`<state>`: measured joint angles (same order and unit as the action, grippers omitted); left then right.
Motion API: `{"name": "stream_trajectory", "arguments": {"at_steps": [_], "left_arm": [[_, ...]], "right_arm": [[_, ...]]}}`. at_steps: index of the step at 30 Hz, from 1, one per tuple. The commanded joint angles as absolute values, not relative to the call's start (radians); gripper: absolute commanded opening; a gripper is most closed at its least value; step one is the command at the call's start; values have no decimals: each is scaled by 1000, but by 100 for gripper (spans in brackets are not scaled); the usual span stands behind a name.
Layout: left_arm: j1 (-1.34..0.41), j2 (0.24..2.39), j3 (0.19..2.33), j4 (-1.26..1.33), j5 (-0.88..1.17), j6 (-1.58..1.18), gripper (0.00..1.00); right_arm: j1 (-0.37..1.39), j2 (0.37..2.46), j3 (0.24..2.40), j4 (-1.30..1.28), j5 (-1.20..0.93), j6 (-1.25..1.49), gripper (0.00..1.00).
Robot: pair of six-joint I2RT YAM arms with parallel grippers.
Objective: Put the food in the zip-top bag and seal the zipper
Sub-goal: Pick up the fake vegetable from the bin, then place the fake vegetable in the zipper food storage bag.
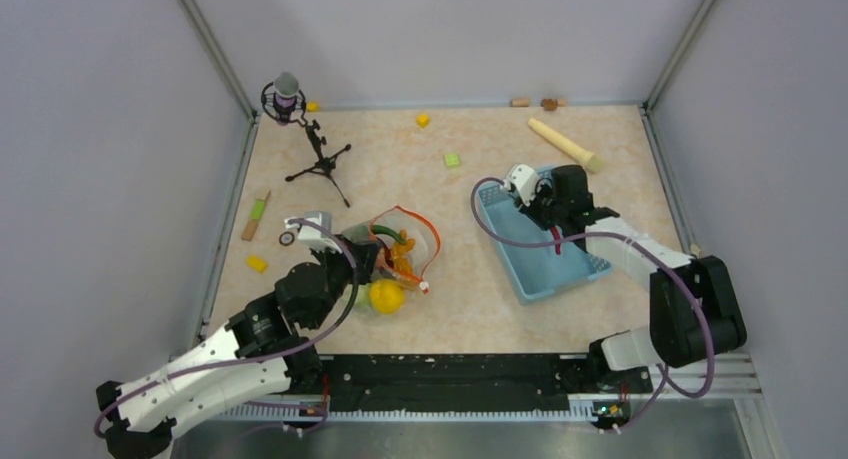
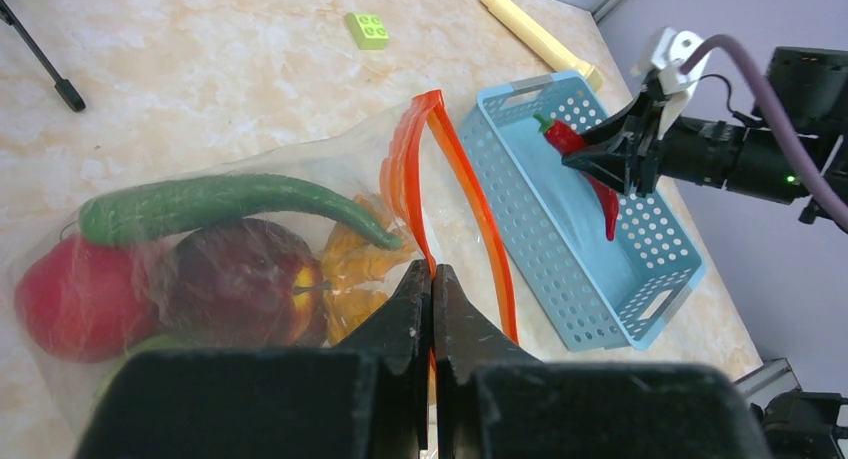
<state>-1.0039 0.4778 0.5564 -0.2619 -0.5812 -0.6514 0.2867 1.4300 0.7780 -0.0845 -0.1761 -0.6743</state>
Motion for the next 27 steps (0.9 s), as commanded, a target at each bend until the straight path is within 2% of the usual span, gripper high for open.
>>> {"name": "stream_trajectory", "arguments": {"at_steps": [1,7,9,14,20,24,27], "left_arm": [[-1003,493,553,-192,-589,-636,0],[-1003,501,554,-189,-589,-636,0],[-1002,501,553,-187,-594,-634,0],[-1002,503,552,-185,-586,-635,0],[-1003,490,552,-194,-599,-637,0],[-1002,487,552,-198,-612,-634,0],[-1002,484,554,-201,-605,-638,0]], "right_arm": [[282,1328,758,23,-187,-647,7],[286,1194,725,68,-267,-599,4],[288,1157,719,136,-292,-500,0],[359,1160,769,322,-456,-201,0],[588,1195,870,335,-269,42,0],[698,1196,821,525,-242,189,0],[798,1217,795,618,-144,220,0]]}}
